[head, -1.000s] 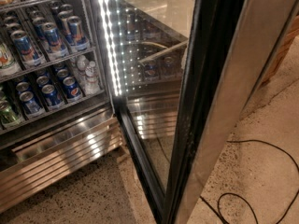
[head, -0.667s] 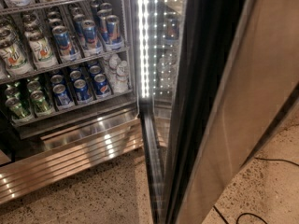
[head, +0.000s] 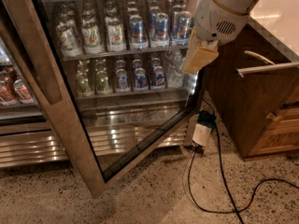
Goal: Close right fridge door
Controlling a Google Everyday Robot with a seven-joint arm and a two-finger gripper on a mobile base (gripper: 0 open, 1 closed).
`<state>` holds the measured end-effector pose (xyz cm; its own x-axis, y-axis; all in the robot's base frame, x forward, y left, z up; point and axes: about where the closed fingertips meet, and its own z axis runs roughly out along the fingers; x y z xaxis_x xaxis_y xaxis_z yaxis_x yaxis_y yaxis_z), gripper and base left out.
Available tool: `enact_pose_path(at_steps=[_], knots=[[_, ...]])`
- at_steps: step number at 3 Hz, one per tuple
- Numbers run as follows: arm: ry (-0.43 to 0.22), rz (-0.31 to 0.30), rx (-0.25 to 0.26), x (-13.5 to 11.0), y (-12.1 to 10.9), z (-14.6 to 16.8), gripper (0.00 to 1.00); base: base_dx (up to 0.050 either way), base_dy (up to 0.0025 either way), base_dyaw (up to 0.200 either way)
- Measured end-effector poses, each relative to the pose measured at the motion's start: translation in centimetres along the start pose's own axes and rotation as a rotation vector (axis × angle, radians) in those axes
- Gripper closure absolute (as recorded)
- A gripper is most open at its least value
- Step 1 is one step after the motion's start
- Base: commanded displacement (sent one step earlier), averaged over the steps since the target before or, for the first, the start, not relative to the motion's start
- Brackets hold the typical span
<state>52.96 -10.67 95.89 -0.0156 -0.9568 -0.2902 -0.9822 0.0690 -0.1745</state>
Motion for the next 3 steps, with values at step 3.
enact_pose_path(at_steps=[3], knots=[[0.0, 0.0, 0.0, 0.0, 0.0, 0.0, 1.0, 0.043, 0.00159, 0.072]])
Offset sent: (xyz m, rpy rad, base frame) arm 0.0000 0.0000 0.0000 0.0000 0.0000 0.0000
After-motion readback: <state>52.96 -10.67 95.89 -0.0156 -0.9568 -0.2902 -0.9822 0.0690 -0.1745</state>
